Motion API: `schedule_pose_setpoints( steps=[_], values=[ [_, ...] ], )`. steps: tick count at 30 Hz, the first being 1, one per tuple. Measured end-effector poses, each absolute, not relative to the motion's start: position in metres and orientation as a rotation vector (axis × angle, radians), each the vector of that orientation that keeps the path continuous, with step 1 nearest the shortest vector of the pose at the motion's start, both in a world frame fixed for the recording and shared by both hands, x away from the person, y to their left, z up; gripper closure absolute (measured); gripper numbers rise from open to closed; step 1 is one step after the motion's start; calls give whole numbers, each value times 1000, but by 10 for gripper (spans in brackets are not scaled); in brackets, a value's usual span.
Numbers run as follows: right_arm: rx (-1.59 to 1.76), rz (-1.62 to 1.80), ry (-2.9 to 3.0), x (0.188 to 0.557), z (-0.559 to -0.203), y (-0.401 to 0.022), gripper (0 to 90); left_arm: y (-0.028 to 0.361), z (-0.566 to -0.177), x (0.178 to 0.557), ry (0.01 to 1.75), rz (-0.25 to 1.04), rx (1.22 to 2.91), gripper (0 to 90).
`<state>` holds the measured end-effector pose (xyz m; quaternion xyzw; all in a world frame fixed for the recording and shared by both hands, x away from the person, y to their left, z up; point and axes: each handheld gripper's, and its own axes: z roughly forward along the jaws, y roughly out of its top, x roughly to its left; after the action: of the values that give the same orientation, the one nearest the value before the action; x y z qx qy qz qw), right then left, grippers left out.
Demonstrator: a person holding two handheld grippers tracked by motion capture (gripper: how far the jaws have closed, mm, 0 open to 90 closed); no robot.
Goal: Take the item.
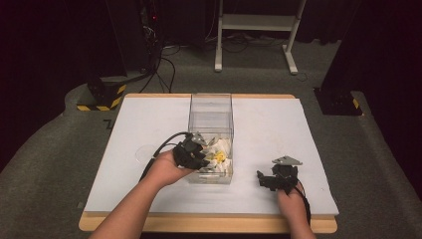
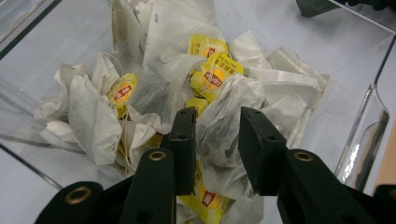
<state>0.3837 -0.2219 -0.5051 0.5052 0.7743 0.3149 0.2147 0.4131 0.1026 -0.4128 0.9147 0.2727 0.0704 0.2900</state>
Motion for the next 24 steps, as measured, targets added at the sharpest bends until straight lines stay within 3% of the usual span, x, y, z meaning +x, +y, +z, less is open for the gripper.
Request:
schedule_pose_setpoints(
  steps=[9,24],
  values=[
    [1401,874,2147,383,-505,-222,96,98,-419,419,743,165,2484,653],
    [1402,871,2147,383,-505,-222,100,102,-422,412,734,205,2448,849]
  ],
)
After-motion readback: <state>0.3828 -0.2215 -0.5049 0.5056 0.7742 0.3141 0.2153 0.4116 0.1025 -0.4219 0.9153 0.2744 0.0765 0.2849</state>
